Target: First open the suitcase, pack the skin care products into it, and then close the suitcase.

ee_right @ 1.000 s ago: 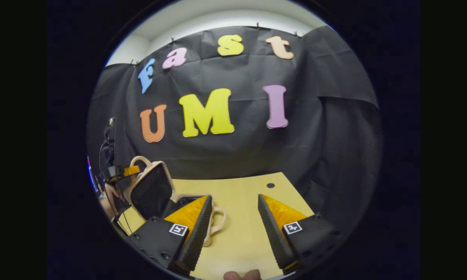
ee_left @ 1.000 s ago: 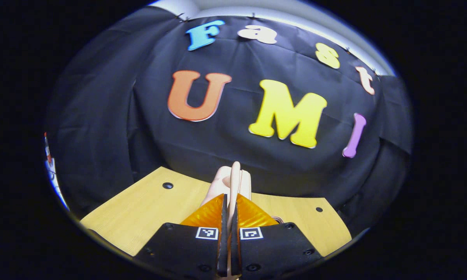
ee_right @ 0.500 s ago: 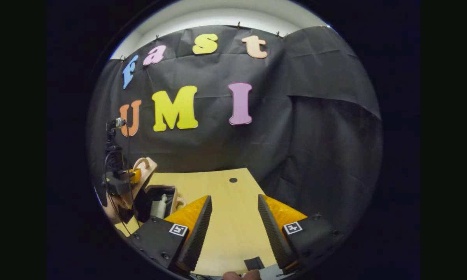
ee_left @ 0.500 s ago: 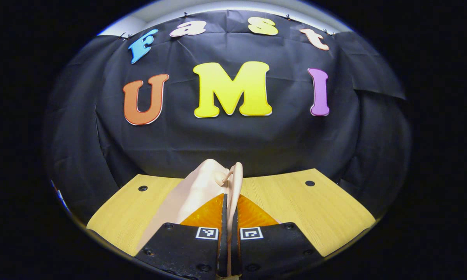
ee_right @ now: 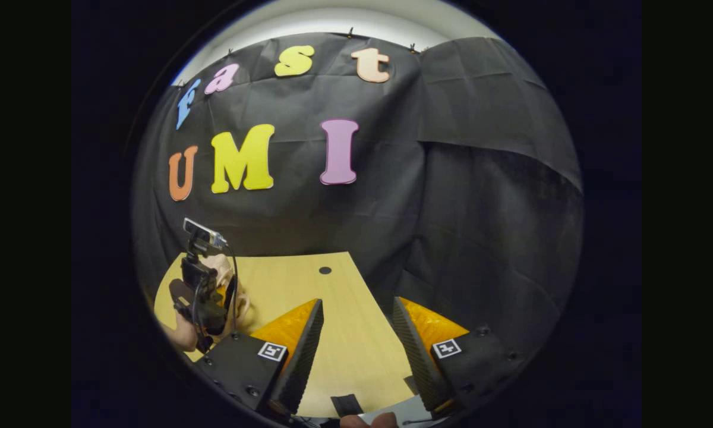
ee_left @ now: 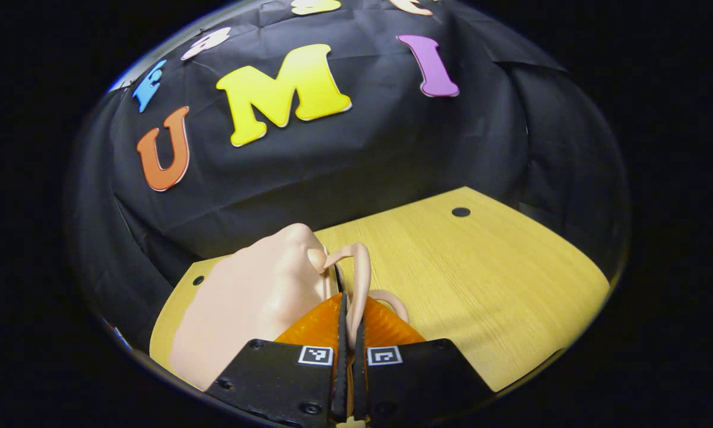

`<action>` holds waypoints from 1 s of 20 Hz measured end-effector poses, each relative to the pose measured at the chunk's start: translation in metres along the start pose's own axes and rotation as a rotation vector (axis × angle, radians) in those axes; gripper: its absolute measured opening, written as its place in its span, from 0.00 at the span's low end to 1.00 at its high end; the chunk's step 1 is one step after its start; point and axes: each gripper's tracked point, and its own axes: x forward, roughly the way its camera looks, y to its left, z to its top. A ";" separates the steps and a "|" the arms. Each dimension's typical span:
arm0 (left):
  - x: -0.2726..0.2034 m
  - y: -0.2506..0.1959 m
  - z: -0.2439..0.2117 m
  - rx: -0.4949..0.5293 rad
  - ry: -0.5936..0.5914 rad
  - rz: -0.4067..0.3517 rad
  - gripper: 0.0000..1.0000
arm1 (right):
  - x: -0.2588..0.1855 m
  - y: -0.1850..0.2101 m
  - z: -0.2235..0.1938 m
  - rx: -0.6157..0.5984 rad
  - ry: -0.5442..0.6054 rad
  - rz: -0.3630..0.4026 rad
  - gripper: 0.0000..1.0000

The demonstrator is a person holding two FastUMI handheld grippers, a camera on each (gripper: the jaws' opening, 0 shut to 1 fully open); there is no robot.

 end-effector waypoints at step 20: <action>-0.110 0.019 0.133 -0.168 -0.202 -0.063 0.94 | 0.038 0.106 0.061 -0.106 -0.124 0.300 0.71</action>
